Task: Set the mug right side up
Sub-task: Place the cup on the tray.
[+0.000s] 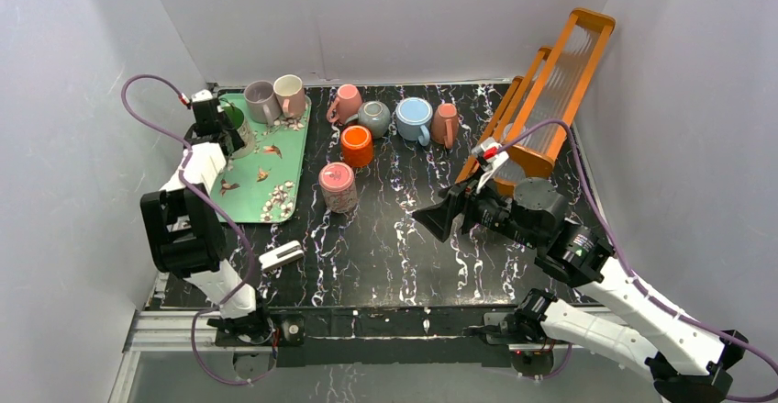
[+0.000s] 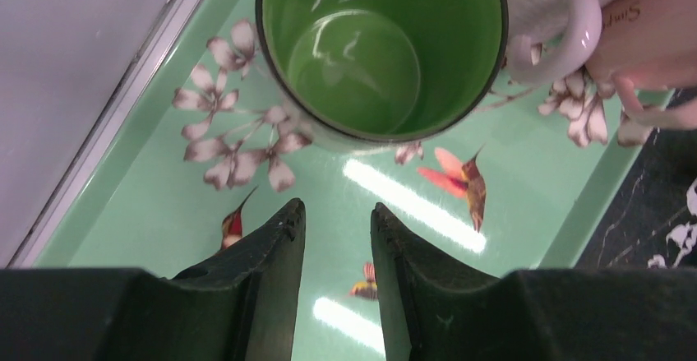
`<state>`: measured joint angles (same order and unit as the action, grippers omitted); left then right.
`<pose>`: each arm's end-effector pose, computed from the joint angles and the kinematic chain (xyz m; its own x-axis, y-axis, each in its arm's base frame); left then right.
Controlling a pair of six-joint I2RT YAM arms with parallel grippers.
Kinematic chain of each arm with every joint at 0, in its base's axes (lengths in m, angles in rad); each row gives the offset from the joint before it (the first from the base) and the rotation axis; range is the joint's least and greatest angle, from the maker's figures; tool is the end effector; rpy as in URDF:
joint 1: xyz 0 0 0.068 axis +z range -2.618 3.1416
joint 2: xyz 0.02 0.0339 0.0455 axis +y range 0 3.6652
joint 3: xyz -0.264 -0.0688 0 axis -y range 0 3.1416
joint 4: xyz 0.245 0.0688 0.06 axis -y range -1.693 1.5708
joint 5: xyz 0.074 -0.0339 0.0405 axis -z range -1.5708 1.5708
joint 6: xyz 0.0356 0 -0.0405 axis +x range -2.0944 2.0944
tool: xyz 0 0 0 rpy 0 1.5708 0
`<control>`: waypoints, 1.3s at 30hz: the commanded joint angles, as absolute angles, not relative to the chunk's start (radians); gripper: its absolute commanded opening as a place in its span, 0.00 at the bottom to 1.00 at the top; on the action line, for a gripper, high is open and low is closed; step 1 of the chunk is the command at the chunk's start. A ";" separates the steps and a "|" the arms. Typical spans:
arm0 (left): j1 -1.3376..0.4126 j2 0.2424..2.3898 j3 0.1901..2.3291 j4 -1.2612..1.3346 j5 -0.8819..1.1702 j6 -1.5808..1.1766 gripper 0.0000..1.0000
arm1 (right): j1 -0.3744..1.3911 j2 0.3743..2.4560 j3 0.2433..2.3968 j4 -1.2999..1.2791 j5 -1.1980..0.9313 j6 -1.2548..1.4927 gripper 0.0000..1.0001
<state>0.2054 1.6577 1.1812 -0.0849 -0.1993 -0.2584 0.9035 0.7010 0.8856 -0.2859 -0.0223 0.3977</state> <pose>0.3709 0.0845 0.2595 -0.4109 -0.3415 -0.8453 -0.4851 0.8669 -0.1144 0.0966 0.1239 0.3766 -0.3672 0.1596 -0.9164 -0.7124 0.5851 0.3874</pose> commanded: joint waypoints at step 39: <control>0.204 1.960 1.553 0.029 -0.094 -0.255 0.54 | 0.904 0.754 0.920 -0.346 0.041 0.502 0.99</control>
<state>0.2054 2.1086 1.5295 0.1028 -0.1226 -0.2256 0.9035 0.7559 0.8696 -0.3012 0.0071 0.4736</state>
